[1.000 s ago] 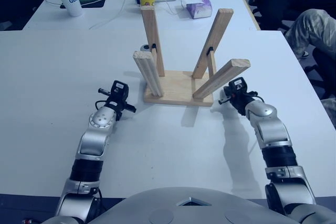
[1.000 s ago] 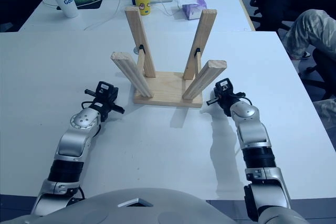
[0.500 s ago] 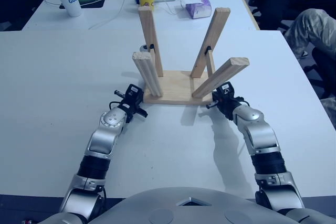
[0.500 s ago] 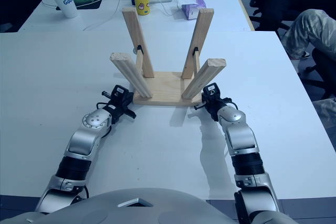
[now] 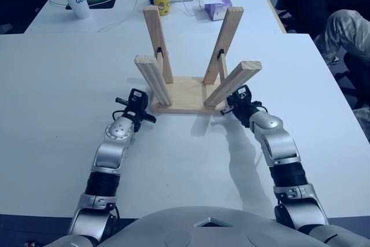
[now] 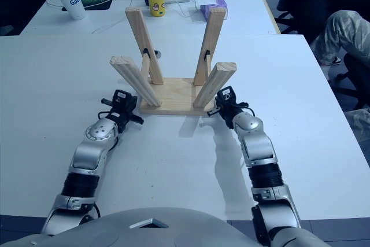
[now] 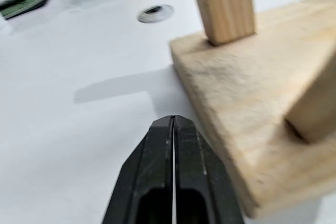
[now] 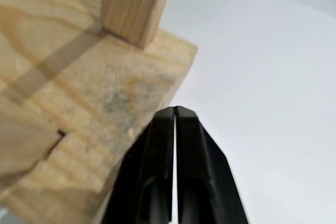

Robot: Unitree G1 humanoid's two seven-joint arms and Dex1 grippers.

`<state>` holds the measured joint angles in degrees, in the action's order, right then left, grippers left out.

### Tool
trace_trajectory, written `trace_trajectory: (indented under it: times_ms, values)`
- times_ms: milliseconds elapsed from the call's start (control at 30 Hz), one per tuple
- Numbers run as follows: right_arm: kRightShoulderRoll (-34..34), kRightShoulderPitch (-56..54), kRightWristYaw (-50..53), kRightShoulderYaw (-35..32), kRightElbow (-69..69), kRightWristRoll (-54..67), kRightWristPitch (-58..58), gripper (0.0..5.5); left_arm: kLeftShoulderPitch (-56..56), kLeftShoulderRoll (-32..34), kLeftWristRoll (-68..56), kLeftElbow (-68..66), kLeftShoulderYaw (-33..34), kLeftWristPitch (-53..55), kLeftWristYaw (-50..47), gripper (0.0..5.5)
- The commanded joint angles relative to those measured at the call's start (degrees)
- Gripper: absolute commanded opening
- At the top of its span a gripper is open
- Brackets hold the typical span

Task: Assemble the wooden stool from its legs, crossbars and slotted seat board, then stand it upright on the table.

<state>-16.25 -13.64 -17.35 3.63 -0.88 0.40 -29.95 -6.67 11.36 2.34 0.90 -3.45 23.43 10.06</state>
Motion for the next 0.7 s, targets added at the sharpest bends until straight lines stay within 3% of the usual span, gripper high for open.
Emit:
trace_trajectory:
  times_ms: [33,700]
  values:
    - [-1.54,-0.72,1.63,-3.32,-2.03,-0.2,3.22,0.02,0.49,-0.7,-0.24,-0.11,1.39,-0.98,-1.51,0.0]
    - [1.03,-1.56,3.28,-6.47,-8.04,1.45,18.06,0.02,1.86,-5.09,-4.55,2.33,8.72,2.4,-7.77,0.0]
